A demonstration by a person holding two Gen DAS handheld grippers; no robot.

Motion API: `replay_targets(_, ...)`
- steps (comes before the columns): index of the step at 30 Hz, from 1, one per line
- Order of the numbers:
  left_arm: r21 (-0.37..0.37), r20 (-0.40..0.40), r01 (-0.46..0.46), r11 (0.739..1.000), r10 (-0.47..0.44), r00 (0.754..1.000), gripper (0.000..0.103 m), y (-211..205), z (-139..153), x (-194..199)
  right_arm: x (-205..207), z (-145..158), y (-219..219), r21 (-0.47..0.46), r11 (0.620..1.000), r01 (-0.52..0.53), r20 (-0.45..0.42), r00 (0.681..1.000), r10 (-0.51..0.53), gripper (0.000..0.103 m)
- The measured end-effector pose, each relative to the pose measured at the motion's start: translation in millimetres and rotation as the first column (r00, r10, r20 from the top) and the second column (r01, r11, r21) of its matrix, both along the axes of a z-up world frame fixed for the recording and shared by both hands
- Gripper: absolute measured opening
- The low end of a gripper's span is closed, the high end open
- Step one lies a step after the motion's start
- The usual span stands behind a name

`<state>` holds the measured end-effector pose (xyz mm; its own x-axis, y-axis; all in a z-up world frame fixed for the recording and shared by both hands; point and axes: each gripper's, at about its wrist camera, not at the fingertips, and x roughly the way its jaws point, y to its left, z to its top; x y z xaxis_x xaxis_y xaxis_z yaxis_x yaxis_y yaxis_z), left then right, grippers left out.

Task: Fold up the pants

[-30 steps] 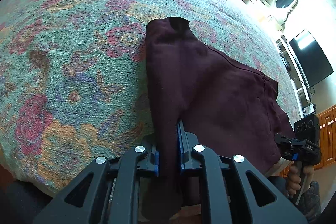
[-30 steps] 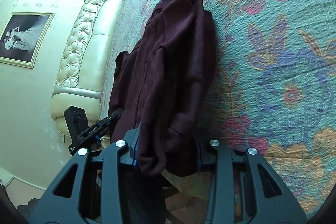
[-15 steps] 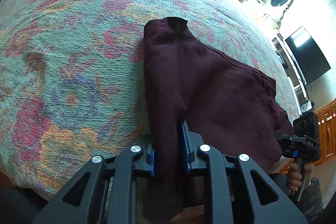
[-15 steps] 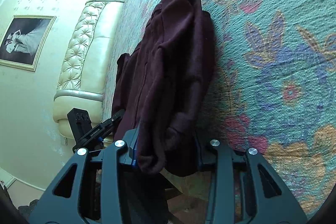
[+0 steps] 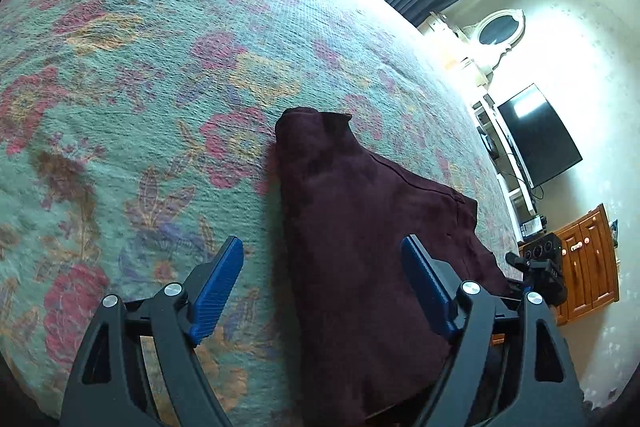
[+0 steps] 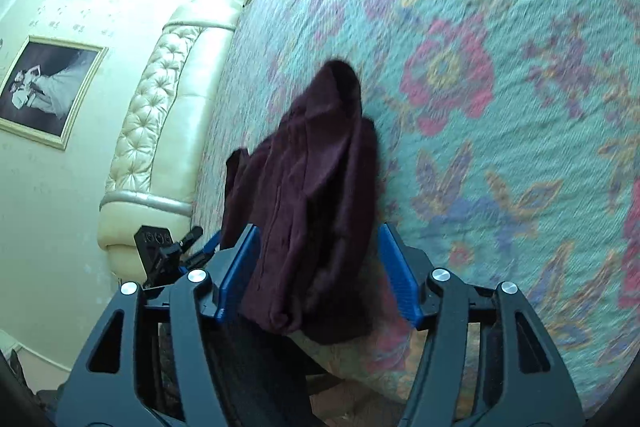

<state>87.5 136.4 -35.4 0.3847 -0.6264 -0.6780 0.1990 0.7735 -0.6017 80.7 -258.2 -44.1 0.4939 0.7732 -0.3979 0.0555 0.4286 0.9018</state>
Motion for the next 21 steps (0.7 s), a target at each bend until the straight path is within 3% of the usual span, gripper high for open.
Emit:
replay_targets(7,0.038,-0.039,0.037,0.999,-0.036,0.999,0.08,-30,-23,43,66,-22,23,-0.008,1.0,-0.016,-0.041,0.999,0.016,0.068)
replay_targets(12,-0.017,-0.061,0.038,0.999,-0.039,0.997,0.079,-33,-30,59,86,-15,54,-0.038,0.996,-0.079,0.001,0.997,0.079,0.07)
replay_targets(13,-0.02,-0.059,0.035,0.999,-0.037,0.998,0.069,-32,-30,60,86,-14,58,-0.065,0.994,-0.088,0.006,0.996,0.089,0.063)
replay_targets(14,0.007,-0.058,0.034,0.999,-0.034,0.998,0.04,-33,-31,62,86,-14,62,-0.092,0.991,-0.098,0.003,0.995,0.098,0.046)
replay_targets(15,0.047,-0.068,0.034,0.998,-0.031,0.997,0.035,-35,-33,65,86,-15,63,-0.087,0.991,-0.101,0.0,0.995,0.102,0.041)
replay_targets(17,0.031,-0.065,0.033,0.999,-0.031,0.997,0.022,-33,-33,65,83,-15,63,-0.053,0.995,-0.085,0.007,0.996,0.085,0.029)
replay_targets(21,0.036,-0.053,0.026,0.999,-0.024,0.998,0.017,-33,-18,65,80,2,64,-0.053,0.997,-0.063,0.071,0.995,0.067,0.024)
